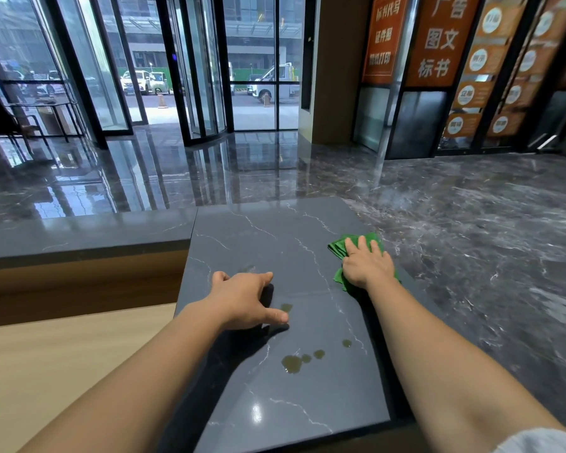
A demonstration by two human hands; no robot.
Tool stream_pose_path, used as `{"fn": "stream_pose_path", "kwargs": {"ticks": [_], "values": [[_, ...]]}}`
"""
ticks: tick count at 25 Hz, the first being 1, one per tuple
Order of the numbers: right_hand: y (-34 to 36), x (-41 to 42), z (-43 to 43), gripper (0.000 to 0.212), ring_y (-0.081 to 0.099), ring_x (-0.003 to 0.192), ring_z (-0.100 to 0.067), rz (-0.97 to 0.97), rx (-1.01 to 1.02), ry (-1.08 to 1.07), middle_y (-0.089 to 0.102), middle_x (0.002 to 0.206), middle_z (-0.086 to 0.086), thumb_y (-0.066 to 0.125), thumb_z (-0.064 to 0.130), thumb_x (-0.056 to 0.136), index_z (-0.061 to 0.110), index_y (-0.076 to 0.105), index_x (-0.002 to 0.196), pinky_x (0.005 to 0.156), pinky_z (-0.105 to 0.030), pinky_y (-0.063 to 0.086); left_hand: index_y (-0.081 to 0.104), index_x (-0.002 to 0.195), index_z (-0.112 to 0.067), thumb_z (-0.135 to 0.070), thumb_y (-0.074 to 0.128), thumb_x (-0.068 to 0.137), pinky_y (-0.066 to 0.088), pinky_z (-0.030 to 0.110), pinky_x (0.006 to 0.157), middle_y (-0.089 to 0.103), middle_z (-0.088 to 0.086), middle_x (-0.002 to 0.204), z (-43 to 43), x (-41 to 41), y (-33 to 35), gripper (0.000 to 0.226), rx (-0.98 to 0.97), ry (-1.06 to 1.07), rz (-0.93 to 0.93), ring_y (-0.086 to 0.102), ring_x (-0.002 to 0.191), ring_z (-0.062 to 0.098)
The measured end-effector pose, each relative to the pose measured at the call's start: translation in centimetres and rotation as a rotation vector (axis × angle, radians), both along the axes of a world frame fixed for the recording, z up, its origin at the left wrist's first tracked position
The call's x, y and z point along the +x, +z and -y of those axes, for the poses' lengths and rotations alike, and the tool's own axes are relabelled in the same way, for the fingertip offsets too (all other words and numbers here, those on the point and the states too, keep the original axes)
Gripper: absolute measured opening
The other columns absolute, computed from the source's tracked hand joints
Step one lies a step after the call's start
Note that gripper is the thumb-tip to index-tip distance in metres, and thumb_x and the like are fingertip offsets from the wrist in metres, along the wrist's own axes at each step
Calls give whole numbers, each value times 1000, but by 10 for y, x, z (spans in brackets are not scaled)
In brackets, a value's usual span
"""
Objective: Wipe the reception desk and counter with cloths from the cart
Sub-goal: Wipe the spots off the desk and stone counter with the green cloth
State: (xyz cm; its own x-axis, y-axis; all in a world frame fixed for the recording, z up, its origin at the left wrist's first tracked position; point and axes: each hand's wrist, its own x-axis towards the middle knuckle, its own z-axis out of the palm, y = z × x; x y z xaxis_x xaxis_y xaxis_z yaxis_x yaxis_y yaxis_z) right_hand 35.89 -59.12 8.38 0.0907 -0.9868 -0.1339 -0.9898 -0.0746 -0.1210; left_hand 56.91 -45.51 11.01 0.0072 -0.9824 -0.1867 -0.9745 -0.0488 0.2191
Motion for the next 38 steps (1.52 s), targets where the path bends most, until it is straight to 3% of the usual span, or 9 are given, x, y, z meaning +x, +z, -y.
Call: {"fn": "stream_pose_path", "kwargs": {"ticks": [4, 10, 15, 26, 32, 38], "values": [[-1, 38, -30, 59, -6, 150, -27, 0, -21, 67, -9, 163, -3, 26, 25, 101, 26, 3, 156, 121, -46, 3, 42, 137, -21, -71, 63, 72, 20, 41, 98, 58, -2, 129, -1, -5, -3, 85, -21, 21, 81, 48, 123, 24], [-7, 88, -73, 60, -6, 150, -27, 23, -58, 278, -7, 163, -3, 29, 28, 102, 26, 3, 155, 120, -47, 2, 47, 128, -23, -70, 64, 71, 22, 43, 96, 60, -5, 121, 2, -9, -3, 76, -18, 12, 148, 51, 119, 21], [-5, 67, -64, 56, -7, 150, -22, 13, -45, 361, -7, 163, 0, 24, 29, 103, 29, 3, 155, 121, -45, 1, 47, 130, -25, -69, 65, 71, 20, 43, 99, 59, -7, 123, 4, -11, -2, 75, 24, 35, 163, 50, 119, 21], [1, -47, -12, 59, -3, 150, -22, -3, -7, 68, -6, 163, -1, 24, 24, 100, 29, 5, 155, 121, -46, 7, 41, 137, -23, -62, 67, 75, 18, 42, 98, 56, -5, 130, 5, -16, 1, 78, 84, 85, 145, 48, 123, 22], [-2, -21, -39, 58, -4, 150, -27, 0, -34, 24, -7, 163, -2, 25, 25, 101, 27, 4, 156, 121, -46, 4, 39, 139, -23, -60, 68, 76, 19, 42, 102, 54, -4, 133, 4, -19, 2, 78, 78, 89, 116, 46, 127, 23], [-2, 38, -90, 60, -7, 150, -26, 50, -48, 176, -7, 163, -2, 28, 28, 101, 26, 4, 156, 120, -46, 2, 32, 144, -24, -57, 68, 76, 16, 46, 108, 47, 0, 140, -6, -23, 4, 84, 23, 120, 121, 35, 136, 23]]}}
